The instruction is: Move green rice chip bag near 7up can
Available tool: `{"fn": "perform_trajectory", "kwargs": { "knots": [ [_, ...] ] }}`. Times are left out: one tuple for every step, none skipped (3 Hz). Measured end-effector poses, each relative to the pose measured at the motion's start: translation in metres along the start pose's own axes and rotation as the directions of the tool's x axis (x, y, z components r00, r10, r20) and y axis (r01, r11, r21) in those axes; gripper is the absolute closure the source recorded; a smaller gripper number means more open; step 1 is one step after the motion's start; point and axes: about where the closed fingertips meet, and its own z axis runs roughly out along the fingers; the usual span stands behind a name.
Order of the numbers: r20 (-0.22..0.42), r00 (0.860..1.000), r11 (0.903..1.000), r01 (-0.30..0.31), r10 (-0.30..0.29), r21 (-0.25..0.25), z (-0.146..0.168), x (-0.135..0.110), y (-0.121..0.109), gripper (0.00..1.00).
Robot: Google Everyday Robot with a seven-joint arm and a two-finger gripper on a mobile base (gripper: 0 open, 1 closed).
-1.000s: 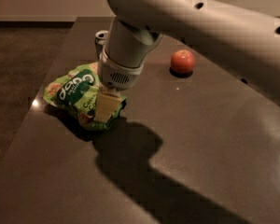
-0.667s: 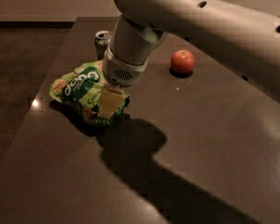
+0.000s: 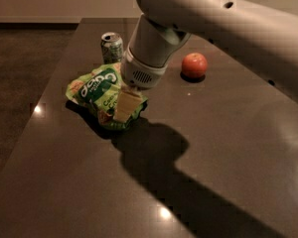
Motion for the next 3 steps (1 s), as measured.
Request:
{"fn": "perform_trajectory", "kwargs": {
  "knots": [
    [-0.005, 0.999, 0.9993, -0.034, 0.034, 0.016, -0.004, 0.008, -0.007, 0.82],
    [-0.013, 0.998, 0.998, -0.056, 0.056, 0.029, -0.005, 0.011, -0.013, 0.59],
    [-0.022, 0.997, 0.9968, -0.069, 0.07, 0.04, -0.005, 0.012, -0.019, 0.35]
  ]
}}
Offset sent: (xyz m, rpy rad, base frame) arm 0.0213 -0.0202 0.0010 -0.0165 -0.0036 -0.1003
